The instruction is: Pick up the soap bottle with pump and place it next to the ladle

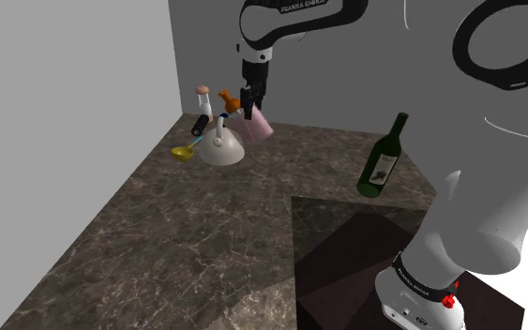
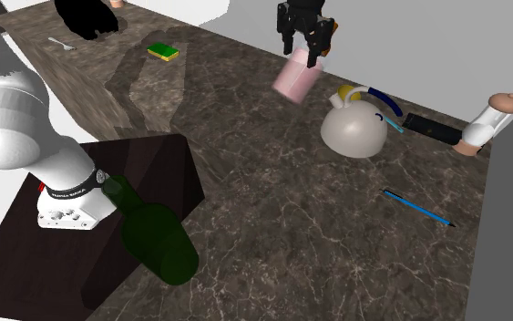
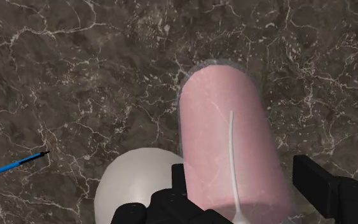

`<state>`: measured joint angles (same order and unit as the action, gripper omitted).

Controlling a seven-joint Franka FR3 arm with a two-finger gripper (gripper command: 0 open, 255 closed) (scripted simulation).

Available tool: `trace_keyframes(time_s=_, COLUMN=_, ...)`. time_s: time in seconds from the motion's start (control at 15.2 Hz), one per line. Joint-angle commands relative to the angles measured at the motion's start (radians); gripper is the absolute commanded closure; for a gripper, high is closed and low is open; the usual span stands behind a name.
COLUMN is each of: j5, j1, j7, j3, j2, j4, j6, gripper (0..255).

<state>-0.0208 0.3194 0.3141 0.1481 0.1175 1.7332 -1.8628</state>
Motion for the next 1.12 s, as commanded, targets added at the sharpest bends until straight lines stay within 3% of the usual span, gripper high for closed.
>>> trace_keyframes(time_s=0.0, j5=0.005, j1=0.015, j7=-0.029, j3=-0.014, j2=0.049, j4=-0.049, j6=0.001, gripper=255)
trace_keyframes(time_s=0.53, j5=0.021, j1=0.070, j7=-0.128, j3=-0.055, j2=0.317, j4=-0.368, j6=0.056, gripper=255)
trace_keyframes(time_s=0.86, j5=0.028, j1=0.100, j7=-0.182, j3=-0.073, j2=0.544, j4=-0.688, j6=0.151, gripper=255)
trace_keyframes(time_s=0.92, j5=0.029, j1=0.102, j7=-0.186, j3=-0.075, j2=0.569, j4=-0.726, j6=0.165, gripper=255)
trace_keyframes(time_s=1.06, j5=0.028, j1=0.103, j7=-0.187, j3=-0.074, j2=0.564, j4=-0.692, j6=0.135, gripper=255)
